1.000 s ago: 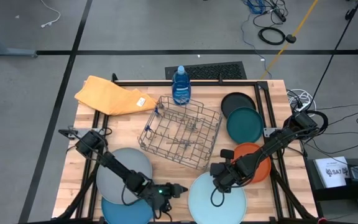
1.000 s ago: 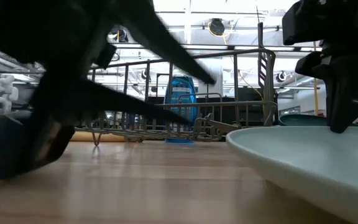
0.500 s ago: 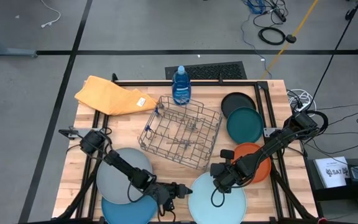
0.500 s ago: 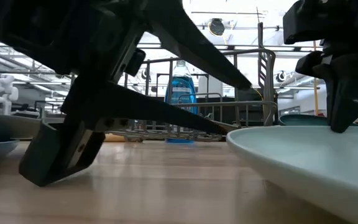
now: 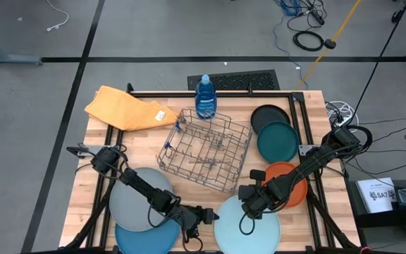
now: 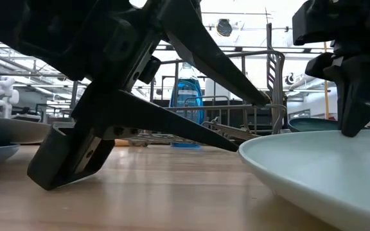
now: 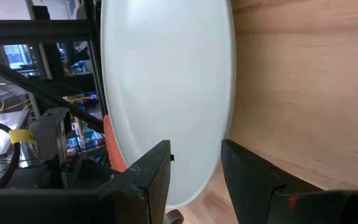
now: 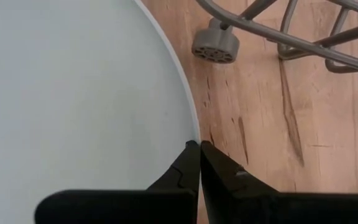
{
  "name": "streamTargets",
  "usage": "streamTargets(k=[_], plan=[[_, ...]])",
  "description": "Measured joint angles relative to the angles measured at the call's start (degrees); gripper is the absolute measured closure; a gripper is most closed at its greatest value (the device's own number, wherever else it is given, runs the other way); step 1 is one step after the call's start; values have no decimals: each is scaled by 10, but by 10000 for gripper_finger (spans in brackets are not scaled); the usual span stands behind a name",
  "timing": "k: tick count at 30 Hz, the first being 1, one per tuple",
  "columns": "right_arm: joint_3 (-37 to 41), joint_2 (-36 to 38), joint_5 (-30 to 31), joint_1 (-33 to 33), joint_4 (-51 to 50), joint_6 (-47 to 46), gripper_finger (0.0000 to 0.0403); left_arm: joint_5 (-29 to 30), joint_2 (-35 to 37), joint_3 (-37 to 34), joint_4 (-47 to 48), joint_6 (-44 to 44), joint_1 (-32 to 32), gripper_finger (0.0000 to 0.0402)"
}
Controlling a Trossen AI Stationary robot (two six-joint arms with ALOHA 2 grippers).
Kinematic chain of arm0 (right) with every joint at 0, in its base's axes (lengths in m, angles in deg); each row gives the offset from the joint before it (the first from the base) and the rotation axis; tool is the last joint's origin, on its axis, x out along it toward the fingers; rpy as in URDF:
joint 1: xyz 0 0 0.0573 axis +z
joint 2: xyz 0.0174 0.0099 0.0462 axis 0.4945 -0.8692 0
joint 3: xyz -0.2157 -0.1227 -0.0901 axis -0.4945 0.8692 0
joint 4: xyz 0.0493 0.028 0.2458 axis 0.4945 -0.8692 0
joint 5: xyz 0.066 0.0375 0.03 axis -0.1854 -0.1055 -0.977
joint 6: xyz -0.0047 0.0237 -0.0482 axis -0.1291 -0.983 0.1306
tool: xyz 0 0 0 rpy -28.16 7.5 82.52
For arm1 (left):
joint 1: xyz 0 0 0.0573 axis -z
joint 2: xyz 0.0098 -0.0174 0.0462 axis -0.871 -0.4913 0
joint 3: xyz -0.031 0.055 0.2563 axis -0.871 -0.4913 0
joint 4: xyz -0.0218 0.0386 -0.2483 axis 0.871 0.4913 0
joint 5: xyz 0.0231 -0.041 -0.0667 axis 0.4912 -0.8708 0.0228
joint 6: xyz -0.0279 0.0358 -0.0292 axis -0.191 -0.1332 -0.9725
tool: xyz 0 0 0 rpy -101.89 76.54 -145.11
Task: Sort dishes
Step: Put the white plate into the dish rack
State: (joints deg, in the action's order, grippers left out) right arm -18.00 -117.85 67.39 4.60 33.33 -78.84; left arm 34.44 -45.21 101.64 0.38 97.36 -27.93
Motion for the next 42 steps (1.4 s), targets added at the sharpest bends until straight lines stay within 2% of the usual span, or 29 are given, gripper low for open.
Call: streamTargets(k=[9, 17, 24, 27, 33, 38, 42], plan=[[-1, 0, 6, 9, 2, -2, 403, 3, 0, -1, -2, 0, 0, 258], [-32, 0, 30, 14, -25, 2, 403, 5, 0, -1, -5, 0, -9, 258], [-38, 0, 42, 14, -27, 1, 403, 5, -2, -3, -36, 2, -11, 262], [-38, 0, 43, 14, -26, -2, 403, 5, -3, -3, -46, 3, -11, 286], [-38, 0, 45, 14, -21, -5, 403, 18, -3, -3, -52, 5, -6, 386], [-38, 0, 44, 14, -5, -7, 398, 27, -4, -4, -83, 7, 1, 395], [-59, 0, 43, 16, -15, -15, 364, 37, 4, -5, -84, 34, 6, 397]])
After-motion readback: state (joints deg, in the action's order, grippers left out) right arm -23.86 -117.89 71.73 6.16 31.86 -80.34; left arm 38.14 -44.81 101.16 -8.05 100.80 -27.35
